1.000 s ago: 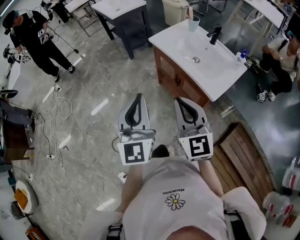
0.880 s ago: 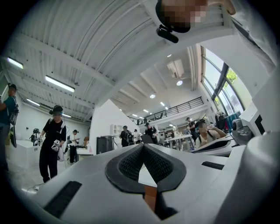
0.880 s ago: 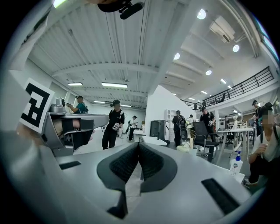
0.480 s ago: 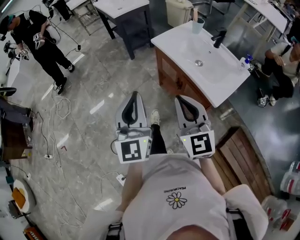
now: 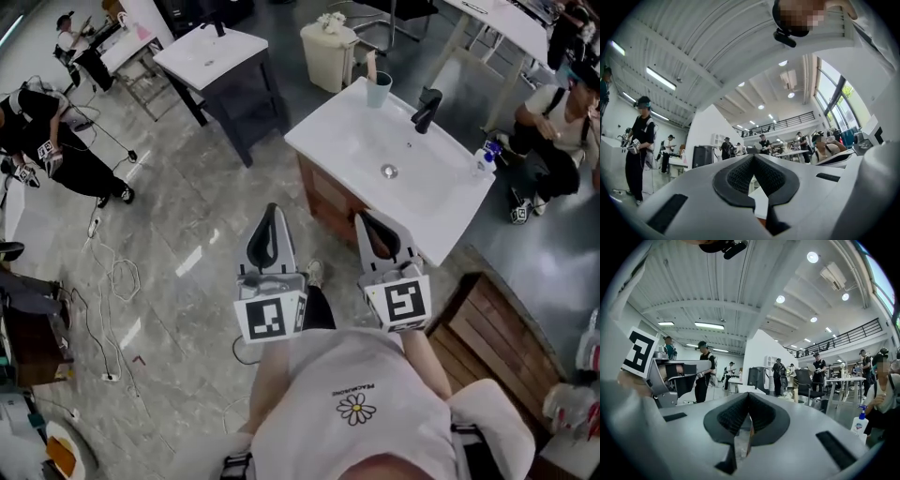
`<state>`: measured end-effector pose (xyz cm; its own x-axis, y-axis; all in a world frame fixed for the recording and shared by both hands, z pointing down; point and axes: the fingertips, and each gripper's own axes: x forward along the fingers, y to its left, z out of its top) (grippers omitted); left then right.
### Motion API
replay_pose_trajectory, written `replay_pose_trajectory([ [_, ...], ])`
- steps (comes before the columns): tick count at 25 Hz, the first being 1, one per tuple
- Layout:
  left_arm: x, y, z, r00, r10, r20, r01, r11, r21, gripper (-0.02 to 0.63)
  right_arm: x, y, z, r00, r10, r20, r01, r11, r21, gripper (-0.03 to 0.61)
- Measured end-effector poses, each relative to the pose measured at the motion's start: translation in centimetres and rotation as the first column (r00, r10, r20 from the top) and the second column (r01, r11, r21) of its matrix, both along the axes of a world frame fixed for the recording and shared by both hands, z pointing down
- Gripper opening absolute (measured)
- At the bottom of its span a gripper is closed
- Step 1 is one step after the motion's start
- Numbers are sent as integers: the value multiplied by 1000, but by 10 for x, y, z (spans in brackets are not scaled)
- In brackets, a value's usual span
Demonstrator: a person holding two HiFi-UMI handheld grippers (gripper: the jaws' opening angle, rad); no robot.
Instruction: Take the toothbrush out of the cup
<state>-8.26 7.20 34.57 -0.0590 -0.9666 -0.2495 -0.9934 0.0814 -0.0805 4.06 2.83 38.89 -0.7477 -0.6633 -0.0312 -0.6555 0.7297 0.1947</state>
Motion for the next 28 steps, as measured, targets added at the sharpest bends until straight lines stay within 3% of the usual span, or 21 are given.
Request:
replay_pose_trajectory([
  [7,-45,-112,-8,994,106,-9,-106,994,-5,15,-51,-99,-11,997,82,-15,-82,997,2,12],
  [11,-72,-177,-23,985,159,-71,-158,987,22,15,-81,-160,-18,991,133,8,-133,991,-22,12],
  [15,-99,-237,-33,974,212,-77,-210,977,37,15,-110,-214,-28,985,174,18,-174,985,4,12],
  [22,-118,-302,-27,965,253,-74,-253,967,3,15,-123,-279,-31,969,246,-6,-246,969,-2,12],
  [28,-121,-328,-18,966,249,-75,-252,967,-33,15,-120,-313,-24,962,273,-17,-273,961,-32,12],
])
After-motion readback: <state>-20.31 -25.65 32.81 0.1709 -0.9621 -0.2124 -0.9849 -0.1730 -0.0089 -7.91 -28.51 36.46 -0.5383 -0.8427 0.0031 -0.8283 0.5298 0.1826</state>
